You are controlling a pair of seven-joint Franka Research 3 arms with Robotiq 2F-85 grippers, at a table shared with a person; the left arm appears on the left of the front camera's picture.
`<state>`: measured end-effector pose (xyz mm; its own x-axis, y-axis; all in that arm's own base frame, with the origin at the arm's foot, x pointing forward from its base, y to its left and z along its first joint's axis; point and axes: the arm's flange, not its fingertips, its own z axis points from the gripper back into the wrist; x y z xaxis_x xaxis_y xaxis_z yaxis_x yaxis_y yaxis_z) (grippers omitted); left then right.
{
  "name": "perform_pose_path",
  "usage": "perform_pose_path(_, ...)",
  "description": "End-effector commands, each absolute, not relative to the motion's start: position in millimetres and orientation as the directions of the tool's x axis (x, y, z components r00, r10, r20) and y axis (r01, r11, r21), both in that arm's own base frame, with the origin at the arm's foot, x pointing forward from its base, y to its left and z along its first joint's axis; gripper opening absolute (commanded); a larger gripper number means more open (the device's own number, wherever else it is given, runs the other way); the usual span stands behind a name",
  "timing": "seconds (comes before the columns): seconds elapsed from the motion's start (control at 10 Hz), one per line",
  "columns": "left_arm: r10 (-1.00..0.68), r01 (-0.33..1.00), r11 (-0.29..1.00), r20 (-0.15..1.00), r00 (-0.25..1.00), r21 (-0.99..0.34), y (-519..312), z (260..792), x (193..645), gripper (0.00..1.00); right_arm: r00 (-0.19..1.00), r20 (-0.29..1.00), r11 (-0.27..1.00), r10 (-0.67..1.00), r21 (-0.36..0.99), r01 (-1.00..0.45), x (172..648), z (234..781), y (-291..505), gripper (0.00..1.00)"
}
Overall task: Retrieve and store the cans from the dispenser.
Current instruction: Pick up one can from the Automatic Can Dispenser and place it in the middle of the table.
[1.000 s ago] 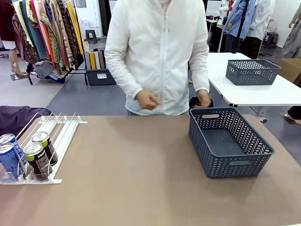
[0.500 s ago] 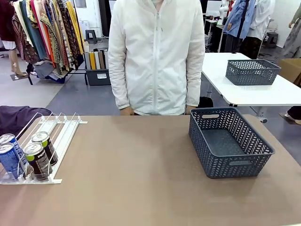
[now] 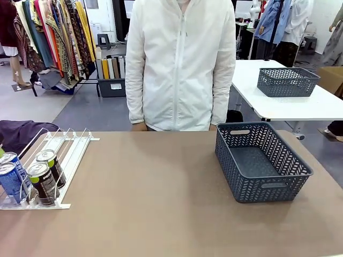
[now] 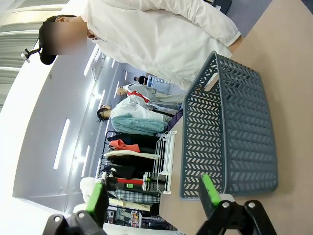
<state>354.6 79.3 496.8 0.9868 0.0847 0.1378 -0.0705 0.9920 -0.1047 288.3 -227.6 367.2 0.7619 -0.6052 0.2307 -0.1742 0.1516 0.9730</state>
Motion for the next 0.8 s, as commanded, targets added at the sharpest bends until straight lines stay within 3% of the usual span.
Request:
perform_pose_path(0.0, 0.091, -0.078, 0.988, 0.095, 0.991, -0.132, 69.0, 494.7, 369.3, 1.00, 0.768, 0.224, 0.145, -0.600, 0.975, -0.171, 285.8, 371.5, -227.1, 1.00)
perform_pose_path(0.3, 0.169, -0.166, 0.985, 0.072, 0.983, -0.048, 55.3, 477.0, 386.1, 1.00, 0.768, 0.224, 0.145, -0.600, 0.975, -0.171, 285.8, 371.5, -227.1, 1.00)
perform_pose_path(0.7, 0.190, -0.189, 0.982, -0.020, 0.982, 0.012, 47.9, 451.9, 403.8, 1.00, 0.768, 0.224, 0.145, -0.600, 0.975, -0.171, 285.8, 371.5, -227.1, 1.00)
